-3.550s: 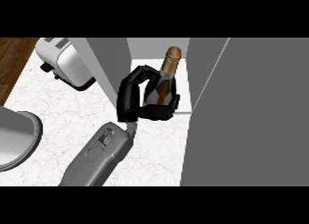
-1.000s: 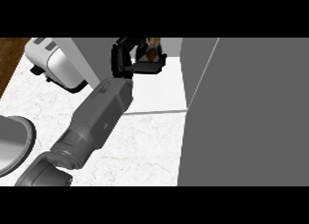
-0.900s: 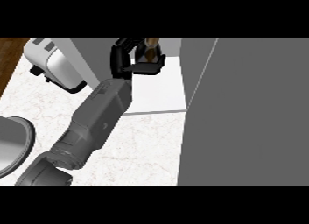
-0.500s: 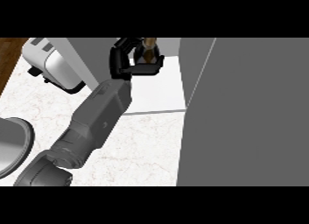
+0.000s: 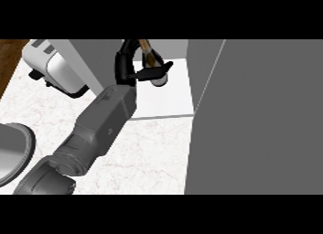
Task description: Pick up the wine, place it into the cabinet and close the cabinet
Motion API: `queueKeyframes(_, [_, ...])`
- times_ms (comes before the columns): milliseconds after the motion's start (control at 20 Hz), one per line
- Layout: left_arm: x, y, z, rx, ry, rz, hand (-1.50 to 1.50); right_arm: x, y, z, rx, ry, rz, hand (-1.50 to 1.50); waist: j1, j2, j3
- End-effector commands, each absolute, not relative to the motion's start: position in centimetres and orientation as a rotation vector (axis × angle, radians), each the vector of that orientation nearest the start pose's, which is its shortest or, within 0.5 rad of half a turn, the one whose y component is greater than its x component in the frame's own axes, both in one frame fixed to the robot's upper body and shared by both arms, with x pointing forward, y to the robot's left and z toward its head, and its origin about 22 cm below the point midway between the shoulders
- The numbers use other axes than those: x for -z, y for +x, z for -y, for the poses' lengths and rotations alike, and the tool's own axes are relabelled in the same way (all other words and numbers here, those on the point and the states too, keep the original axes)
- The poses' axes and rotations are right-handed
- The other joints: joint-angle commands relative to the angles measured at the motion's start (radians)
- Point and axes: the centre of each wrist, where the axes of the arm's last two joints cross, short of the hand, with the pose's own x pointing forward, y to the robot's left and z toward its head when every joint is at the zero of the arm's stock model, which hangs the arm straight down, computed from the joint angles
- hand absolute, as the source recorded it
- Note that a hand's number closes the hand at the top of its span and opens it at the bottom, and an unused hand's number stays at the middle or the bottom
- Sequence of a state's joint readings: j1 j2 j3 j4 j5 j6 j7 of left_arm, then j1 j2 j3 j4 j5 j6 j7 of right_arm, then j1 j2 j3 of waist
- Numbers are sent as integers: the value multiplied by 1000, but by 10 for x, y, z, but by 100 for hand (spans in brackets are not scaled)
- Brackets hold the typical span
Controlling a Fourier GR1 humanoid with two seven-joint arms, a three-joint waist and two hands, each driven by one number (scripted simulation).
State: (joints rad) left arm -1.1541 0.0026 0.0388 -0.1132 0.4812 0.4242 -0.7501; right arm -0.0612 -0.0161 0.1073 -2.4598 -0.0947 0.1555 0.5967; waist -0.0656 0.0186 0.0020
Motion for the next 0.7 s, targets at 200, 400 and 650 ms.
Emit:
queueKeyframes(200, [-10, 424, -120, -134, 247, 1798, -150, -202, 149, 210, -284, 277, 1926, -150, -8, 10, -3])
queueKeyframes(400, [-11, 426, -130, -106, 280, 1795, -150, -197, 156, 200, -282, 271, 1933, -150, -3, 11, -3])
queueKeyframes(650, [2, 417, -120, -160, 295, 1819, -150, -203, 150, 208, -309, 291, 1941, -150, -13, 13, -4])
